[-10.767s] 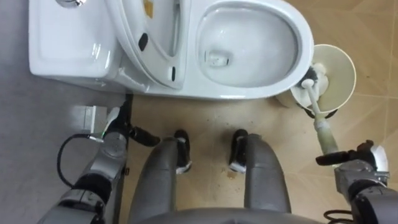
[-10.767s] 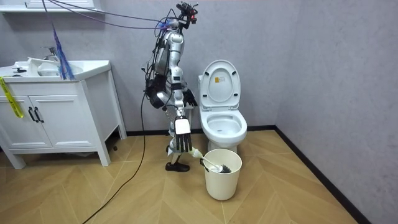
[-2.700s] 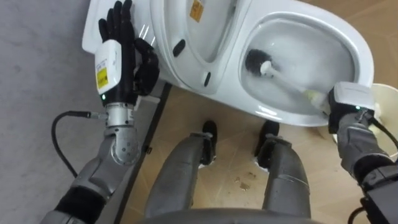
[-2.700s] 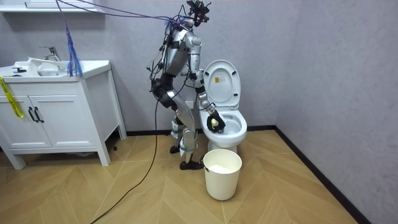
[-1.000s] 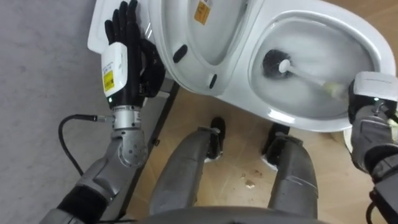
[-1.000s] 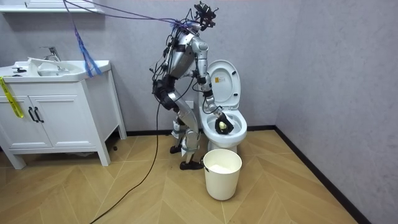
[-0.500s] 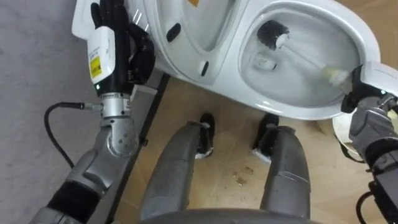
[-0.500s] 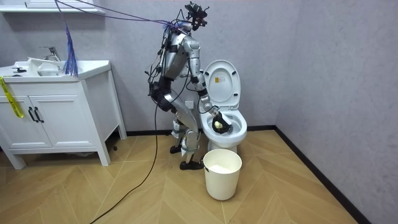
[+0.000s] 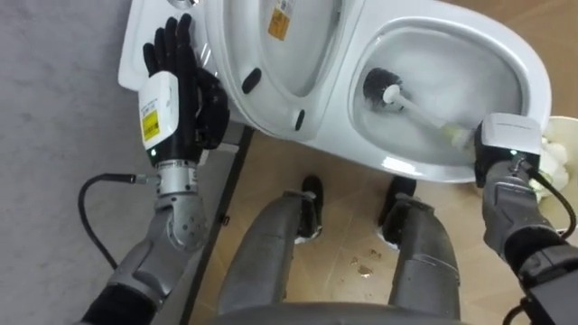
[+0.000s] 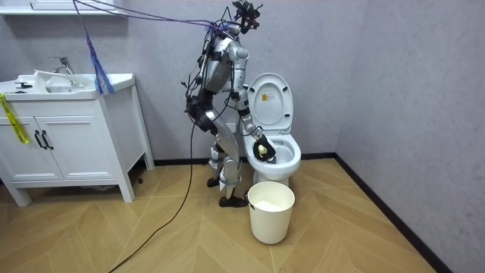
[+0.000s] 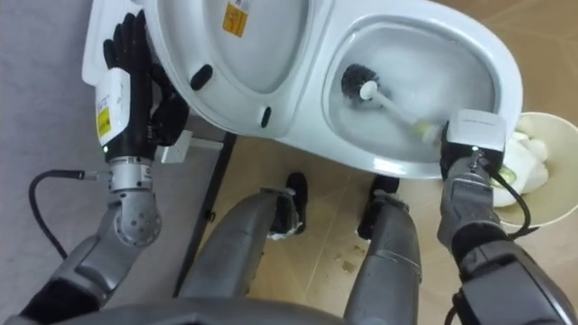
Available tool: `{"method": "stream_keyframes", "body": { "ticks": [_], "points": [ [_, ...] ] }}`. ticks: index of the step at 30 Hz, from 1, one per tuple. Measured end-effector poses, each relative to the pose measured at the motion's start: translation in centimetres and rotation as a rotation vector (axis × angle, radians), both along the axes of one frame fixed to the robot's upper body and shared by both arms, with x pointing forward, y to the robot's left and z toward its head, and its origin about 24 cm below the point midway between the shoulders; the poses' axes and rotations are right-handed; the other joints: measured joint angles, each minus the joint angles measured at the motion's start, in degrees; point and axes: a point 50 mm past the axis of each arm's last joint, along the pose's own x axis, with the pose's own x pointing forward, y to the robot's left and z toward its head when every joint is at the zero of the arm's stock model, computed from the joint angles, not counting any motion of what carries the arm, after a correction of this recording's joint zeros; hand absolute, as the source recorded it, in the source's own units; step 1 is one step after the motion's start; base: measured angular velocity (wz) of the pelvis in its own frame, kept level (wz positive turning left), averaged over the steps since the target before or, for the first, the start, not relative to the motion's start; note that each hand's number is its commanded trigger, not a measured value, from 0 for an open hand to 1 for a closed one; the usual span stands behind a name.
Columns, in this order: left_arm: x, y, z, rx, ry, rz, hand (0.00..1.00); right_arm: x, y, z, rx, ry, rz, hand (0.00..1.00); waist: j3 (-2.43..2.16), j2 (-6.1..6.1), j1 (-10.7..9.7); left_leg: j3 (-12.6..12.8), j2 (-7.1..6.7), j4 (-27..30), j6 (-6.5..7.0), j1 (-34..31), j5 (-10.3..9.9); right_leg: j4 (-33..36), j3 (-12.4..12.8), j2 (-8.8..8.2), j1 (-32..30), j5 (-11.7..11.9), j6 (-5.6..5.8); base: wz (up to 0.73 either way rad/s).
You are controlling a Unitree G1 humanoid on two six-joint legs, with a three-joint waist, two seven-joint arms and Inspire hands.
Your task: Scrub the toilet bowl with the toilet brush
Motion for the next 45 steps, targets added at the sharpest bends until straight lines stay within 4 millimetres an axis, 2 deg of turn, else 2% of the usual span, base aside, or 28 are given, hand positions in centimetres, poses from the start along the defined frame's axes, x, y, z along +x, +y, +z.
{"method": "stream_keyframes", "body": {
  "ticks": [3,4,5,6,8,10,13,16,19,21,23,24,26,28,29,30,31,33,35,37,39,40,41,42,43,45],
  "points": [
    [0.0,0.3,0.0,-0.008,0.001,0.010,0.00,0.1,-0.2,0.2,-0.009,0.005,0.009,1.00,0.34,-0.47,0.13,0.00,0.33,-0.30,-0.32,0.04,-0.01,0.03,-0.13,0.00,0.00,-0.30,-0.34,-0.01],
    [0.1,0.5,0.2,-0.018,-0.002,0.015,0.00,0.3,-0.6,0.4,-0.020,0.008,0.010,1.00,0.15,-0.14,0.39,-0.09,0.41,-0.23,-0.43,-0.02,-0.07,0.13,-0.21,-0.17,-0.04,-0.42,-0.40,0.00],
    [0.1,0.5,0.3,-0.022,-0.002,0.014,0.00,0.4,-0.7,0.5,-0.026,0.012,0.014,1.00,0.23,-0.26,0.45,-0.08,0.41,-0.19,-0.47,-0.04,-0.10,0.30,-0.24,-0.31,-0.11,-0.61,-0.28,0.06],
    [0.2,0.4,0.3,-0.024,0.001,0.005,0.00,0.6,-1.2,0.7,-0.039,0.022,0.021,1.00,0.50,-0.65,0.46,0.01,0.23,-0.16,-0.48,-0.03,-0.09,0.99,-0.28,-0.72,-0.31,-0.96,-0.26,0.08],
    [0.5,0.1,0.5,-0.035,-0.002,-0.013,0.00,0.7,-2.4,1.3,-0.069,0.038,0.031,1.00,0.59,-0.85,1.62,0.12,0.01,0.23,-0.42,-0.25,-0.16,1.70,0.02,-0.96,-0.84,-1.29,-0.12,0.03],
    [0.7,0.2,1.2,-0.031,-0.029,-0.025,0.00,1.0,-3.3,1.9,-0.015,0.019,-0.001,1.00,0.90,-2.22,1.77,0.62,-0.11,1.12,-0.28,-1.36,-0.36,3.33,0.45,-1.42,-2.49,-1.77,-0.20,0.02],
    [1.0,0.3,2.1,-0.013,-0.072,-0.043,0.00,1.2,-4.1,2.3,0.116,-0.043,-0.104,1.00,0.97,-4.82,1.26,0.78,-1.33,1.90,-0.12,-2.89,-0.24,6.38,0.96,-3.01,-5.21,-2.67,-0.37,0.17],
    [1.1,0.5,3.0,0.003,-0.117,-0.042,0.00,2.1,-4.9,3.6,0.178,-0.129,-0.171,1.00,1.28,-6.06,0.09,0.90,-2.14,3.20,0.44,-4.99,0.07,8.47,1.36,-4.11,-7.63,-2.93,-0.37,0.14],
    [1.1,0.7,3.1,0.006,-0.125,-0.029,0.00,3.2,-5.1,4.8,0.121,-0.148,-0.127,1.00,1.37,-6.74,-1.45,1.23,-3.01,4.17,0.65,-5.52,-0.05,10.30,2.29,-5.00,-8.68,-3.38,-0.05,0.08],
    [1.2,1.0,3.1,0.017,-0.124,-0.020,0.00,3.8,-4.7,5.4,0.067,-0.154,-0.083,1.00,1.12,-6.43,-1.67,1.23,-2.86,4.73,0.92,-5.64,-0.26,10.25,2.20,-4.88,-8.59,-3.24,0.18,-0.09],
    [1.3,1.2,3.1,0.017,-0.125,-0.008,0.00,4.5,-3.5,5.8,0.027,-0.155,-0.012,1.00,1.08,-6.34,-1.62,1.24,-2.44,4.79,1.03,-5.51,-0.30,9.43,2.22,-4.06,-8.28,-2.50,0.06,-0.19],
    [1.4,1.3,2.9,0.021,-0.117,-0.005,0.00,4.7,-2.2,5.6,0.010,-0.136,0.045,1.00,1.03,-6.20,-1.10,1.24,-1.66,4.82,0.94,-5.10,-0.34,8.25,2.06,-3.31,-7.45,-1.83,-0.09,-0.28],
    [1.4,1.3,2.7,0.021,-0.100,-0.007,0.00,4.4,-0.5,5.1,-0.014,-0.090,0.117,1.00,1.05,-5.14,-0.57,0.89,-0.50,5.01,0.64,-4.44,-0.54,6.48,1.43,-1.77,-5.71,-1.24,-0.37,-0.26],
    [1.3,1.3,2.6,0.009,-0.094,0.003,0.00,3.5,1.3,4.9,-0.018,-0.048,0.145,1.00,0.84,-3.72,0.44,0.58,1.32,5.18,0.38,-4.87,-0.83,3.36,0.27,0.08,-4.74,0.00,-0.85,-0.33],
    [1.2,1.4,2.6,0.005,-0.094,0.008,0.00,3.2,1.7,4.9,-0.011,-0.038,0.143,1.00,0.83,-3.34,0.43,0.32,1.36,5.16,0.34,-5.04,-0.85,2.95,-0.15,0.14,-4.61,0.25,-0.97,-0.24],
    [1.0,1.5,2.5,-0.016,-0.089,0.019,0.00,2.5,2.3,4.6,0.009,-0.018,0.129,1.00,0.71,-2.31,0.39,-0.23,1.55,5.22,0.13,-5.25,-0.97,2.32,-1.12,0.19,-4.09,0.43,-1.16,-0.16],
    [0.7,1.6,2.2,-0.035,-0.076,0.031,0.00,1.9,3.1,4.2,0.040,0.006,0.111,1.00,0.31,-1.73,0.42,-0.16,2.06,5.22,-0.13,-5.27,-1.18,1.86,-1.04,0.57,-3.95,0.49,-1.22,-0.15],
    [0.5,1.8,2.0,-0.051,-0.075,0.055,0.00,1.2,4.0,3.7,0.071,0.029,0.091,1.00,0.20,-1.29,0.42,-0.22,2.50,5.29,-0.62,-5.17,-1.40,1.84,-1.11,1.13,-3.95,0.62,-1.44,-0.11],
    [0.4,1.9,1.9,-0.066,-0.083,0.082,0.00,0.8,4.2,3.5,0.079,0.042,0.080,1.00,0.21,-0.90,0.81,-0.34,3.04,5.45,-1.17,-5.17,-1.59,1.85,-1.24,1.39,-3.96,0.48,-1.66,-0.08],
    [0.3,2.0,1.4,-0.061,-0.076,0.099,0.00,1.5,3.3,3.3,0.055,0.062,0.050,1.00,0.17,-0.67,1.15,-0.61,3.10,5.20,-1.64,-4.81,-1.58,2.23,-1.65,1.38,-3.93,0.11,-2.31,-0.05],
    [0.4,2.1,1.3,-0.054,-0.076,0.103,0.00,2.2,2.1,3.0,0.047,0.081,0.026,1.00,0.19,-0.64,1.74,-0.82,2.89,5.07,-1.94,-4.64,-1.58,3.00,-1.72,1.10,-4.09,-0.45,-2.59,0.09],
    [0.4,2.1,1.2,-0.050,-0.069,0.104,0.00,2.6,1.4,3.1,0.073,0.089,0.012,1.00,0.29,-1.08,1.34,-0.87,2.50,4.57,-2.08,-4.29,-1.46,3.40,-1.70,0.71,-4.11,-0.81,-2.62,0.16],
    [0.4,2.2,1.1,-0.046,-0.066,0.105,0.00,2.7,1.3,3.0,0.099,0.095,0.009,1.00,0.36,-1.60,0.91,-1.07,2.10,4.35,-2.06,-3.97,-1.44,3.80,-1.63,0.47,-4.04,-1.06,-2.69,0.20],
    [0.4,2.3,1.1,-0.038,-0.064,0.106,0.00,2.9,1.0,2.6,0.162,0.097,-0.001,1.00,0.48,-2.73,0.06,-1.22,1.48,4.25,-1.92,-3.61,-1.44,4.93,-1.59,-0.26,-4.11,-1.89,-2.60,0.23],
    [0.5,2.3,1.3,-0.033,-0.075,0.098,0.00,3.1,0.4,2.6,0.222,0.088,-0.027,1.00,0.82,-3.54,-0.24,-1.81,0.68,4.27,-1.83,-3.65,-1.40,5.73,-1.72,-0.92,-4.33,-2.30,-2.55,0.26],
    [0.7,2.4,1.8,-0.018,-0.088,0.073,0.00,3.1,-0.7,2.8,0.286,0.079,-0.065,1.00,1.11,-4.64,-0.94,-2.11,-0.39,4.32,-1.68,-4.13,-1.33,6.95,-1.72,-2.15,-5.09,-2.81,-2.35,0.33]
  ]
}}
